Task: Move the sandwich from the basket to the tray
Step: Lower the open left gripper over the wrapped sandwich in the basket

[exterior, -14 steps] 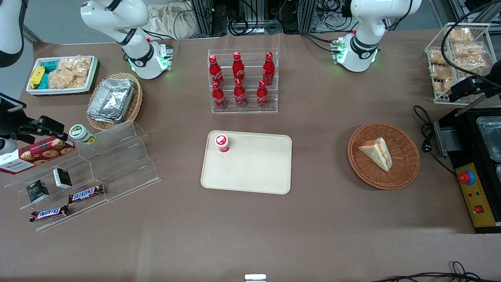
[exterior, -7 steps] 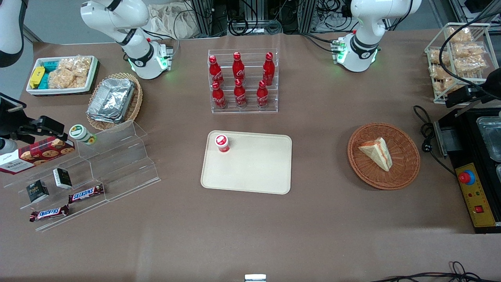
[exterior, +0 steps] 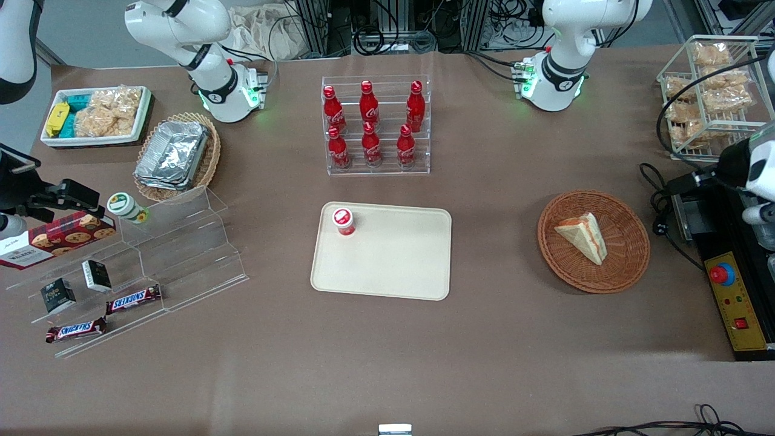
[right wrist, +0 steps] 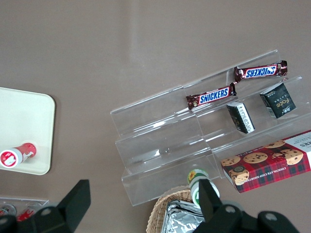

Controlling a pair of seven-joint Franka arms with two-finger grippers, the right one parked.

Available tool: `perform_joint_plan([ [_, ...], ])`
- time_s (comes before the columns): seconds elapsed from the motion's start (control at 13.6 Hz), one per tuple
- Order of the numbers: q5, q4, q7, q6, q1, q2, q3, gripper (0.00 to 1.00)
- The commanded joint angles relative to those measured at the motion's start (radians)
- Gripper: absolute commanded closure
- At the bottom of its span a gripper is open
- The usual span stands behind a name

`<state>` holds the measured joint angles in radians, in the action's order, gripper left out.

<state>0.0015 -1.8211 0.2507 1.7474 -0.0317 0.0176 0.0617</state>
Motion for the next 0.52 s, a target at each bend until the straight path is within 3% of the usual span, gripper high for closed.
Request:
perform_joint_plan([
  [0.0,-0.009,-0.101,0.122,0.098,0.003,0.010,-0.011,0.00],
  [0.44,-0.008,-0.294,0.321,0.361,0.004,0.102,-0.063,0.00],
])
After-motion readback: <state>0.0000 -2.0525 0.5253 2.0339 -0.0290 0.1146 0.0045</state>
